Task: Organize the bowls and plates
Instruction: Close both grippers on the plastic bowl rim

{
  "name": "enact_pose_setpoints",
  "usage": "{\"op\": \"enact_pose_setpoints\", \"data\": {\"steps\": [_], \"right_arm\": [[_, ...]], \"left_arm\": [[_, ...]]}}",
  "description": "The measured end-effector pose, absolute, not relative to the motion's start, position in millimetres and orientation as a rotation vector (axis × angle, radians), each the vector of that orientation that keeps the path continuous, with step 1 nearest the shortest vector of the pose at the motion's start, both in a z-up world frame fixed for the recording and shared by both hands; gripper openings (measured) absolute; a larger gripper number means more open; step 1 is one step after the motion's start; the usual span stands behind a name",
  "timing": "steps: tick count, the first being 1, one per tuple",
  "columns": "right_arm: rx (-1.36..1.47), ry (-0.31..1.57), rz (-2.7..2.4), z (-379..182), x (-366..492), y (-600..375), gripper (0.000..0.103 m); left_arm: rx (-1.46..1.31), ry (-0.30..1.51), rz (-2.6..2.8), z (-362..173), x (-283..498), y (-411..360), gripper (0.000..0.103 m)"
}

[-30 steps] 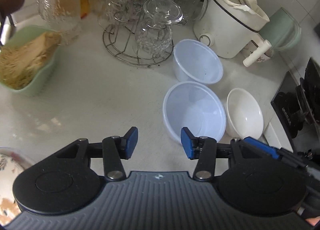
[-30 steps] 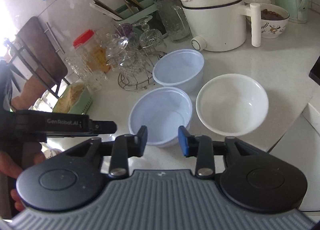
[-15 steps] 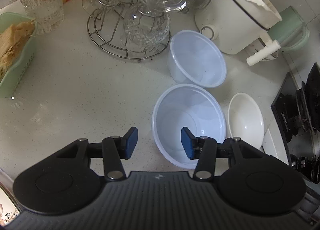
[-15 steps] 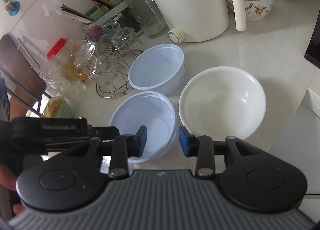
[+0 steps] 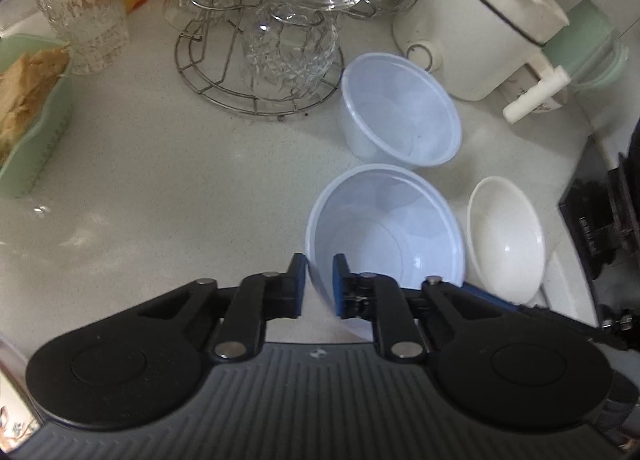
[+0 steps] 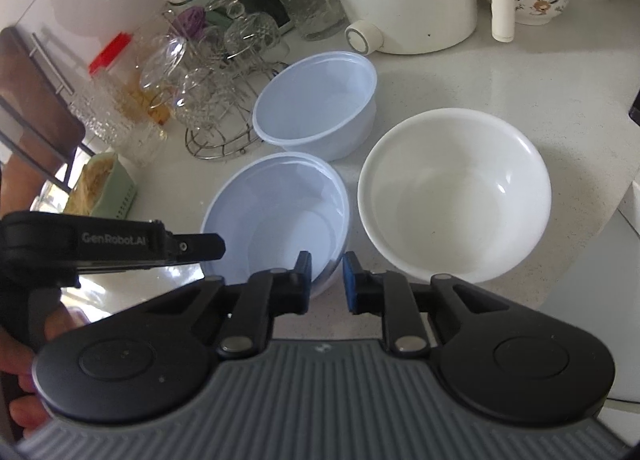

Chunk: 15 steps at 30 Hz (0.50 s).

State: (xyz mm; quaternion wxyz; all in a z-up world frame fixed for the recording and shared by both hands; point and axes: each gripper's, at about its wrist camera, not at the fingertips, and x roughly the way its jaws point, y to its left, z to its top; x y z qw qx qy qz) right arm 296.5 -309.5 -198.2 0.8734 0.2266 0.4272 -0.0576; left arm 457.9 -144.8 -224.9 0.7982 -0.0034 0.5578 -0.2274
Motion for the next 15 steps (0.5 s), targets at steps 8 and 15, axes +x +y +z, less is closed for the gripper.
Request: {"op": "enact_pose_setpoints", "data": {"steps": [8,15], "right_arm": [[0.494,0.894,-0.065,-195,293,-309,0.02],[0.483,0.917,0.03,-190,295,-292,0.02]], "left_arm": [[-0.037,1.18,-0.466,-209,445,-130,0.013],[-0.063,1.157,-0.416,-196,431,-96,0.013]]}}
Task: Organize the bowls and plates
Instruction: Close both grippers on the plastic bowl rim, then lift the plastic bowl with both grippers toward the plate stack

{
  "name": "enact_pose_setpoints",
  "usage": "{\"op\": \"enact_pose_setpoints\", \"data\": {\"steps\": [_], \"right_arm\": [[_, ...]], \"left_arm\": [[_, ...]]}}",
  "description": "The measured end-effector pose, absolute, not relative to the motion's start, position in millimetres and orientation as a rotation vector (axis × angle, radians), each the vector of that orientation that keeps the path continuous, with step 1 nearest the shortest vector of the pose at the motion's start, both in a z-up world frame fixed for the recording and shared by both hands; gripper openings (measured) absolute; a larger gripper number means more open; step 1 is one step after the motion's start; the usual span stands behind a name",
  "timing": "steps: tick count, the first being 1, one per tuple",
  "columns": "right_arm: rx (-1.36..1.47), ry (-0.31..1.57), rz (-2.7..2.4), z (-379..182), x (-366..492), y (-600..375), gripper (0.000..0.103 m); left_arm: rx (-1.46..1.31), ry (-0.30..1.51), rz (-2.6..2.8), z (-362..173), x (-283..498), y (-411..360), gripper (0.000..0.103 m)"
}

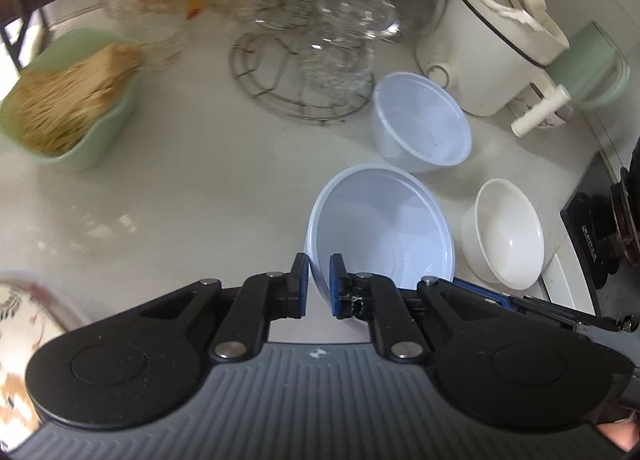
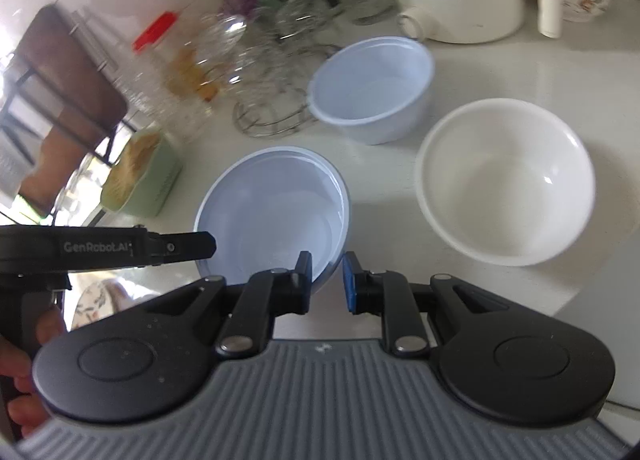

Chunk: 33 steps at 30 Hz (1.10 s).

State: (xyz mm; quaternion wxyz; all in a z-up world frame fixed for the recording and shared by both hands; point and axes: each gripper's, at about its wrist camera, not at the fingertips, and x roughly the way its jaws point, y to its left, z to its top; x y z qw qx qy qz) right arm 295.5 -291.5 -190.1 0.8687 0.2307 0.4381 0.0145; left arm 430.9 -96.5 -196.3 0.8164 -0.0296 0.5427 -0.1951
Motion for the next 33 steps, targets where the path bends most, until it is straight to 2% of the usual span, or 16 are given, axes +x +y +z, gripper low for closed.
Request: {"op": "enact_pose_setpoints", "data": {"steps": [11,30,33], "right_arm": [[0.409,0.951,0.141,-187,301,-246,0.02],[0.395,1.006,0.142,-198,304,-234,0.022],[0.396,0.997,0.149,-195,303,-235,0.022]], "left_arm": [[-0.128,1.17,-0.314,-197,412,-40,0.013],[-0.146,1.196,-0.283,-206,405,-35,0.014],[-0.149,1.192,-0.272,-203,403,-32,0.021]]}}
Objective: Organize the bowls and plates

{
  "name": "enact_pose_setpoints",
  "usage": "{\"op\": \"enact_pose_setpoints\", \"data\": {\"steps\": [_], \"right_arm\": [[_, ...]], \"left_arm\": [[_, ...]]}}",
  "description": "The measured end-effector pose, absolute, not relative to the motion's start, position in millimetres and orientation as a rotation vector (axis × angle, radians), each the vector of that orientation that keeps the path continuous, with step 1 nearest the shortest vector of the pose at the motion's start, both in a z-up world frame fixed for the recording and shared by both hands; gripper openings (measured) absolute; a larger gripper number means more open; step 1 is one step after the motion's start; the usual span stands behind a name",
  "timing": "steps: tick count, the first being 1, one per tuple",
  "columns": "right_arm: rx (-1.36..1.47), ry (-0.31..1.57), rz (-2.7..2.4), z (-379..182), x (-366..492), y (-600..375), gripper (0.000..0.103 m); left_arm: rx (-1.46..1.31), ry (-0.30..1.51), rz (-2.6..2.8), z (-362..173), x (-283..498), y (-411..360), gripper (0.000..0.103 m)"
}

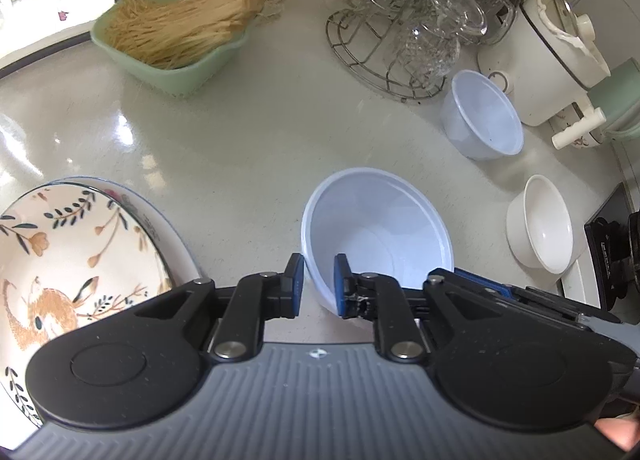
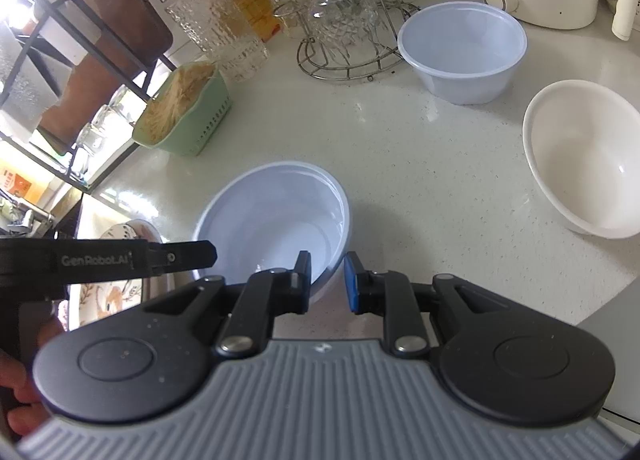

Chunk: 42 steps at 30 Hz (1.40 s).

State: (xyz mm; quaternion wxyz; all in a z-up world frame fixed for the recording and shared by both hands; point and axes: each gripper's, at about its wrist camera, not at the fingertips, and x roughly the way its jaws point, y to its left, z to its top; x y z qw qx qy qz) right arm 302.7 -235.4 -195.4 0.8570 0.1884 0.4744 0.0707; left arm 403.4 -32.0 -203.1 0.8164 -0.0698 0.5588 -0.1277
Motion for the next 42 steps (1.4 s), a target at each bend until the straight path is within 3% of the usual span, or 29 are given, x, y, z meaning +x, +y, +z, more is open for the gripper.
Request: {"op": "enact_pose_setpoints", "data": {"steps": [8,10,12,31,42], "right_arm": [[0.38,0.945,0.131,-182,297,-237,0.023],[0.384,0.922,0.134,-174,294,-239,0.037],[0.391,0.888,0.141,-164,289,-241,0.04],[0.317,0.589,0.119,-54,238,-241,0.04],[0.285,0.515,0.075,-34,214,-239,0.04]], "left_arm": [[-0.154,1.139,-0.254,-183,398,-18,0.029],[-0.144,1.121,-0.257,-175,396,-16,0.029],[-0.132,1.095,-0.261,-165,393,-14,0.029],[-0.182,0.866,-0.382,-48,348,-16,0.029],[-0.108,0.813,-0.414,-32,329,-27,0.029]]}}
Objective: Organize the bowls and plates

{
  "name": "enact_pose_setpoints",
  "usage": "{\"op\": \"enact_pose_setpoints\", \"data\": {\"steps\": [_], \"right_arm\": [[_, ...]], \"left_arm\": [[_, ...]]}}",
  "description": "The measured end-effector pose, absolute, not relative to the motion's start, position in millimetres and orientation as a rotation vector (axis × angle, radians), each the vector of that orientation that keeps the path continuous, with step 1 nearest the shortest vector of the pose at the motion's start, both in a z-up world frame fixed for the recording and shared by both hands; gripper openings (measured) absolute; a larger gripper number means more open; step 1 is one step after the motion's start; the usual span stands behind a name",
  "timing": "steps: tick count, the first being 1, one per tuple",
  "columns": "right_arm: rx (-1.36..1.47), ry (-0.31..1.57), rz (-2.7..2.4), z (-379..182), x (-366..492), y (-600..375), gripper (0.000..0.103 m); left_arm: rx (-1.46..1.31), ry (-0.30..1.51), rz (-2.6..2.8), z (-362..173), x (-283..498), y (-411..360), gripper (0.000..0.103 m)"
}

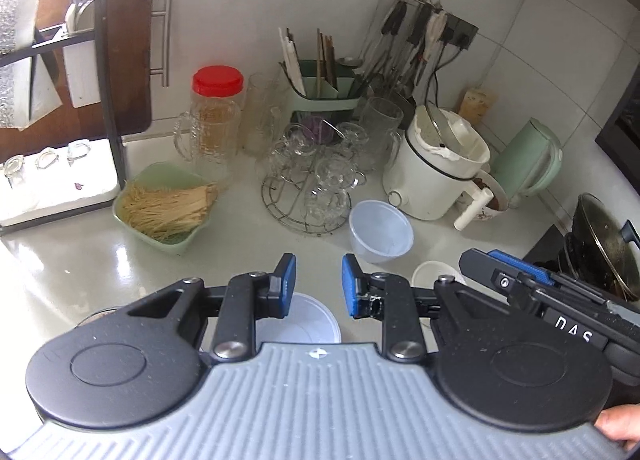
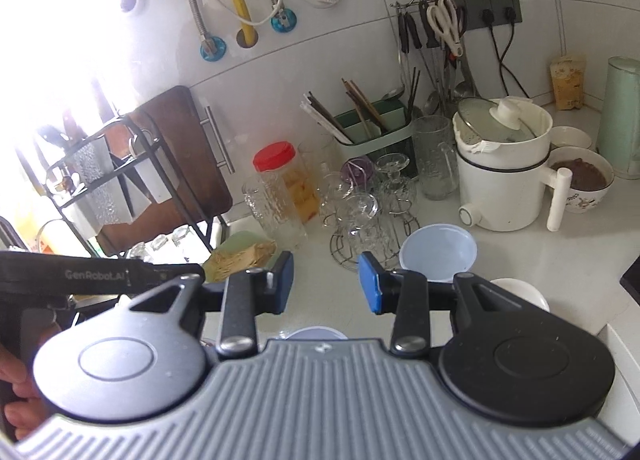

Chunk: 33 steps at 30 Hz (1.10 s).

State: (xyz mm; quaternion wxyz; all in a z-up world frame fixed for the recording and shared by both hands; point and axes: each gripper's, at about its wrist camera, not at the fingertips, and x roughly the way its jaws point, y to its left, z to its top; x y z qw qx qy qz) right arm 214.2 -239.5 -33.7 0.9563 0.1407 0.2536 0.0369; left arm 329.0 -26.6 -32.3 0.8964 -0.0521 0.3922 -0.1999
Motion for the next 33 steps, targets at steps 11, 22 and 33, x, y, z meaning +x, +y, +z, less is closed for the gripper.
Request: {"op": "enact_pose_setpoints", "data": {"steps": [11,22,33], "right_arm": [[0.33,0.514,-0.019,-46,198,-254,0.04],[0.375,0.532,-0.138,-59,191,-284,0.04],[0.389,0.506,-0.205,-66,224,-321,0.04]], "left_arm": [[-0.057,0.829,-0.481,-47,332,-53,0.029],[-0.021,0.85,-0.556,-60,343,-88,0.029],[0.009,0.854,-0.573,-74,371,-116,0.029]]}}
